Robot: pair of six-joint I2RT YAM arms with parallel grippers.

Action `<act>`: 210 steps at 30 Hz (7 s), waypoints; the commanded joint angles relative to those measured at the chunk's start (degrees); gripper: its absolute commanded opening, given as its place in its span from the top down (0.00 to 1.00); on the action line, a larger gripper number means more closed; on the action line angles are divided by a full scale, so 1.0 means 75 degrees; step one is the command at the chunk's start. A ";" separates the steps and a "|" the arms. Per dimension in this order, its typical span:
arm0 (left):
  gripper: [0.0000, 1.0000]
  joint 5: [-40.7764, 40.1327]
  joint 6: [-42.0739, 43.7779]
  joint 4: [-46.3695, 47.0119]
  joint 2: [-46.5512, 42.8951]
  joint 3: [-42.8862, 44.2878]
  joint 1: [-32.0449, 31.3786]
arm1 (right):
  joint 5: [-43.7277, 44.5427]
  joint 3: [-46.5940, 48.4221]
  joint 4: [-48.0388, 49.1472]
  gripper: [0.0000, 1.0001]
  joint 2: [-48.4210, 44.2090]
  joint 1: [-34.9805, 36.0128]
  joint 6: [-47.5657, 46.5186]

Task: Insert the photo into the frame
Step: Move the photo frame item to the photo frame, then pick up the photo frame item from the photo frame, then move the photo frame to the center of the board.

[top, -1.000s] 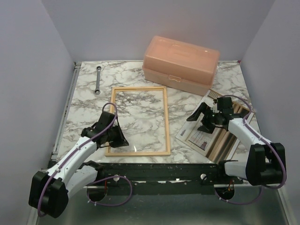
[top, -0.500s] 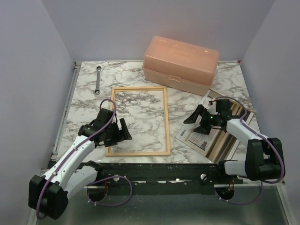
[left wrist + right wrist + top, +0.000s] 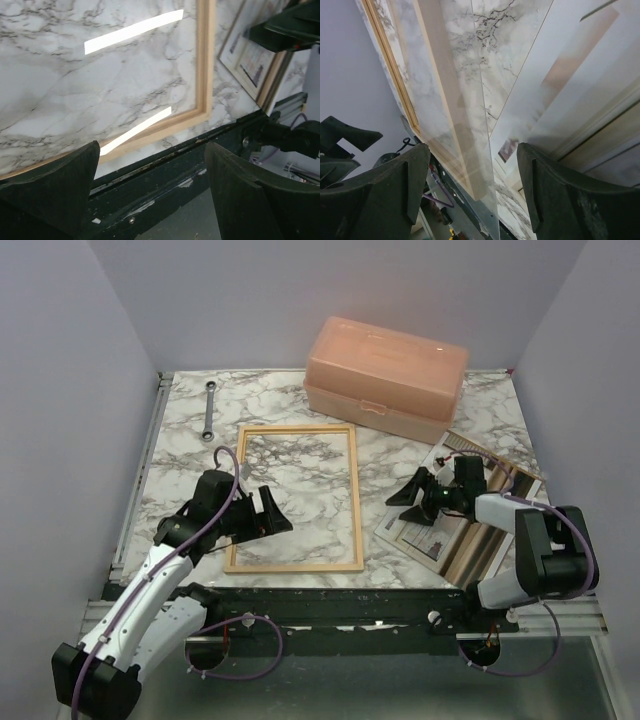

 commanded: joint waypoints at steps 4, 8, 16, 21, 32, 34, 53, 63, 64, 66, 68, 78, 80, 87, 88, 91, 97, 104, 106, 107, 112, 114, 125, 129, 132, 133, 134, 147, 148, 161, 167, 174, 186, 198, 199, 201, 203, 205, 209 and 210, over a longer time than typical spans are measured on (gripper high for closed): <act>0.11 0.1781 0.0061 0.1417 -0.0598 0.0075 0.0027 | -0.0720 0.0040 0.1256 0.28 0.0760 0.0068 0.0190; 0.10 0.2019 0.0043 0.1602 -0.0801 0.0082 0.0031 | -0.1005 0.0070 0.1712 0.34 0.1187 0.0190 0.0348; 0.10 0.2042 0.0055 0.1560 -0.0823 -0.0028 0.0024 | -0.1222 0.0338 0.2162 0.45 0.2040 0.0639 0.0470; 0.10 0.2001 0.0055 0.1519 -0.0858 -0.0122 0.0028 | -0.1270 0.0403 0.2315 0.58 0.2241 0.0645 0.0552; 0.10 0.1858 0.0090 0.1445 -0.0869 -0.0298 0.0027 | -0.1388 0.0406 0.2288 0.88 0.1918 0.0652 0.0599; 0.09 0.1823 0.0099 0.1423 -0.0881 -0.0319 0.0030 | -0.1364 0.0563 0.1862 0.93 0.1774 0.0652 0.0332; 0.09 -0.0964 -0.0015 -0.0093 -0.0374 -0.0062 0.0034 | -0.0788 0.2506 -0.2108 0.99 -0.1338 0.0648 -0.0510; 0.09 -0.2453 0.0172 -0.0473 0.1041 0.0512 0.0058 | -0.0399 0.3473 -0.3406 0.99 -0.2536 0.0651 -0.0356; 0.09 -0.2557 0.0192 -0.0491 0.1299 0.0607 0.0068 | -0.0335 0.3499 -0.3544 0.99 -0.2680 0.0647 -0.0349; 0.09 -0.2894 0.0250 -0.0574 0.1856 0.0843 0.0122 | -0.0243 0.3559 -0.3778 0.99 -0.2881 0.0648 -0.0310; 0.09 -0.3208 0.0338 -0.0660 0.2454 0.1096 0.0169 | -0.0141 0.3617 -0.4031 0.99 -0.3100 0.0652 -0.0297; 0.09 -0.4255 0.0636 -0.0700 0.4438 0.1733 0.0804 | 0.0404 0.4124 -0.5349 1.00 -0.3958 0.0645 -0.0291; 0.10 -0.3984 0.0814 -0.0492 0.4553 0.1639 0.1036 | 0.0376 0.4161 -0.5470 1.00 -0.4051 0.0648 -0.0213; 0.14 -0.2737 0.0897 0.0167 0.5100 0.1311 0.1351 | 0.0053 0.4150 -0.5163 1.00 -0.3994 0.0645 0.0175; 0.15 -0.2708 0.0898 0.0229 0.5152 0.1255 0.1370 | -0.0041 0.4174 -0.5052 1.00 -0.3937 0.0647 0.0255; 0.22 -0.2626 0.0899 0.0325 0.5190 0.1123 0.1383 | -0.0284 0.4210 -0.4649 1.00 -0.3783 0.0648 0.0519; 0.35 -0.2525 0.0894 0.0425 0.5082 0.0978 0.1395 | -0.0818 0.4151 -0.3754 1.00 -0.3375 0.0639 0.0954; 0.58 -0.2085 0.0899 0.0431 0.4953 0.0827 0.1395 | -0.1155 0.4230 -0.3215 1.00 -0.2805 0.0642 0.0999; 0.66 -0.2054 0.0889 0.0422 0.4895 0.0749 0.1392 | -0.1250 0.4273 -0.3067 1.00 -0.2650 0.0651 0.1022; 0.71 -0.2056 0.0890 0.0431 0.4863 0.0702 0.1395 | -0.1295 0.4293 -0.2985 1.00 -0.2577 0.0643 0.1045; 0.96 -0.1924 0.0852 0.0457 0.4661 0.0524 0.1383 | -0.1468 0.4362 -0.2762 0.99 -0.2367 0.0645 0.1091; 1.00 -0.1833 0.0852 0.0446 0.4566 0.0488 0.1383 | -0.1495 0.4365 -0.2763 1.00 -0.2391 0.0645 0.1087; 1.00 -0.0791 0.0840 0.0387 0.2863 0.0198 0.1370 | -0.1303 0.4222 -0.3050 1.00 -0.2895 0.0645 0.1187; 1.00 -0.0675 0.0846 0.0305 0.2242 0.0195 0.1371 | -0.1158 0.4291 -0.3272 1.00 -0.3066 0.0644 0.1209; 1.00 -0.0390 0.0902 0.0344 0.2053 0.0200 0.1367 | -0.1054 0.4369 -0.3376 1.00 -0.3179 0.0640 0.1263; 1.00 -0.0274 0.0921 0.0363 0.2024 0.0204 0.1354 | -0.1012 0.4402 -0.3429 1.00 -0.3204 0.0642 0.1266; 1.00 -0.0186 0.0950 0.0372 0.2000 0.0203 0.1360 | -0.0974 0.4428 -0.3476 1.00 -0.3236 0.0638 0.1281; 1.00 0.0545 0.1133 0.0669 0.1774 0.0187 0.1021 | -0.0924 0.4828 -0.3748 1.00 -0.3212 0.0644 0.1226; 1.00 0.0483 0.1113 0.0720 0.1810 0.0177 0.0912 | -0.0952 0.4879 -0.3757 1.00 -0.3170 0.0640 0.1197; 1.00 -0.0592 0.0357 0.1367 0.2602 0.0026 -0.0409 | -0.1104 0.5012 -0.3833 1.00 -0.2754 0.0645 0.0869; 1.00 -0.0775 0.0007 0.1960 0.2820 -0.0204 -0.0567 | -0.0739 0.4690 -0.4319 1.00 -0.2875 0.0642 0.0369; 1.00 -0.0851 0.0235 0.2209 0.3590 -0.0224 -0.0696 | -0.0296 0.4446 -0.5001 1.00 -0.3093 0.0641 -0.0149; 1.00 -0.1055 0.0530 0.2420 0.4200 -0.0308 -0.1153 | 0.0181 0.4355 -0.5657 1.00 -0.3291 0.0642 -0.0605; 0.92 -0.1486 0.0648 0.2142 0.3897 -0.0418 -0.1265 | -0.0141 0.4235 -0.5196 1.00 -0.2758 0.0641 -0.0730; 0.81 -0.1528 0.0635 0.2075 0.3850 -0.0418 -0.1265 | -0.0205 0.4225 -0.5118 1.00 -0.2684 0.0645 -0.0730; 0.61 -0.1624 0.0607 0.1923 0.3751 -0.0408 -0.1264 | -0.0332 0.4223 -0.5005 1.00 -0.2513 0.0645 -0.0759; 0.50 -0.1667 0.0556 0.1776 0.3609 -0.0416 -0.1265 | -0.0419 0.4230 -0.4949 1.00 -0.2334 0.0646 -0.0835; 0.40 -0.1667 0.0482 0.1660 0.3399 -0.0455 -0.1263 | -0.0504 0.4245 -0.4918 1.00 -0.2156 0.0646 -0.0932; 0.29 -0.1576 0.0276 0.1626 0.2895 -0.0645 -0.1259 | -0.0691 0.4225 -0.4844 1.00 -0.1935 0.0647 -0.1056; 0.29 -0.1532 0.0208 0.1656 0.2781 -0.0689 -0.1254 | -0.0717 0.4205 -0.4812 1.00 -0.1892 0.0640 -0.1052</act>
